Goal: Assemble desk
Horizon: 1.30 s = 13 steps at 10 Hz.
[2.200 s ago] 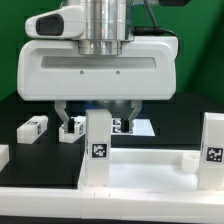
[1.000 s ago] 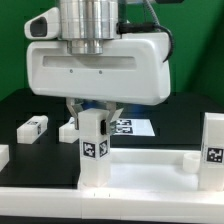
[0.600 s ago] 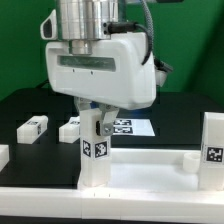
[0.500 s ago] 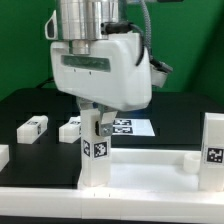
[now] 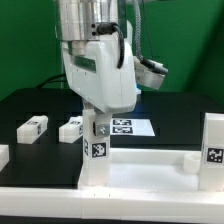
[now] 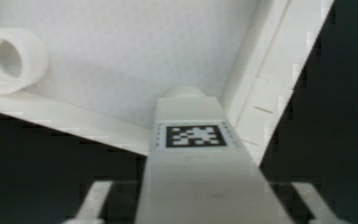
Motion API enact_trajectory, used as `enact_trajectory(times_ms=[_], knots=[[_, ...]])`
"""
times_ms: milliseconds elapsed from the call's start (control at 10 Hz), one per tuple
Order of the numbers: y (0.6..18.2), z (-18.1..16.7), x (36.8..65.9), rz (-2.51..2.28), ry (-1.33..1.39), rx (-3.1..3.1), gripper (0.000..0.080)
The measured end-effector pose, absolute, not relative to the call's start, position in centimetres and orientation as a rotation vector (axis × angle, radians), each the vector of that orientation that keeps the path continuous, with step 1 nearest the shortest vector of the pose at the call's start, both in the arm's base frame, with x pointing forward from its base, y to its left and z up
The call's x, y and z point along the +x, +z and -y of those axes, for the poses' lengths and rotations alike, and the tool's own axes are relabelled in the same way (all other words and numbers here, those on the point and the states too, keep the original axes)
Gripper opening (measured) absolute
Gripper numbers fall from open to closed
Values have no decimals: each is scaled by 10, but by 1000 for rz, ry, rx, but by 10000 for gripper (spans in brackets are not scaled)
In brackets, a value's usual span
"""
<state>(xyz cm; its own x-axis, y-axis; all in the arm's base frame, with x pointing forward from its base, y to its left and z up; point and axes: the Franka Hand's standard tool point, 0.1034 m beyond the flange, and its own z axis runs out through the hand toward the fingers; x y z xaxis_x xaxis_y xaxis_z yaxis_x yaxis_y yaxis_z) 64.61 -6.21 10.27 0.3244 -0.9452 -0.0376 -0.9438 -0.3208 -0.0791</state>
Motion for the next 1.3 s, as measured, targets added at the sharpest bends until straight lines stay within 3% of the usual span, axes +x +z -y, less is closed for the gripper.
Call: enact_trajectory(times_ms=[200, 300, 400, 900, 1300], knots=[[106, 64, 647, -1661, -18, -2566, 584], [107, 65, 648, -1506, -33, -2675, 584], [107, 63, 649, -1390, -40, -2747, 636], [107, 64, 649, -845, -60, -2972, 649], [110, 60, 653, -137, -105, -3145, 649]])
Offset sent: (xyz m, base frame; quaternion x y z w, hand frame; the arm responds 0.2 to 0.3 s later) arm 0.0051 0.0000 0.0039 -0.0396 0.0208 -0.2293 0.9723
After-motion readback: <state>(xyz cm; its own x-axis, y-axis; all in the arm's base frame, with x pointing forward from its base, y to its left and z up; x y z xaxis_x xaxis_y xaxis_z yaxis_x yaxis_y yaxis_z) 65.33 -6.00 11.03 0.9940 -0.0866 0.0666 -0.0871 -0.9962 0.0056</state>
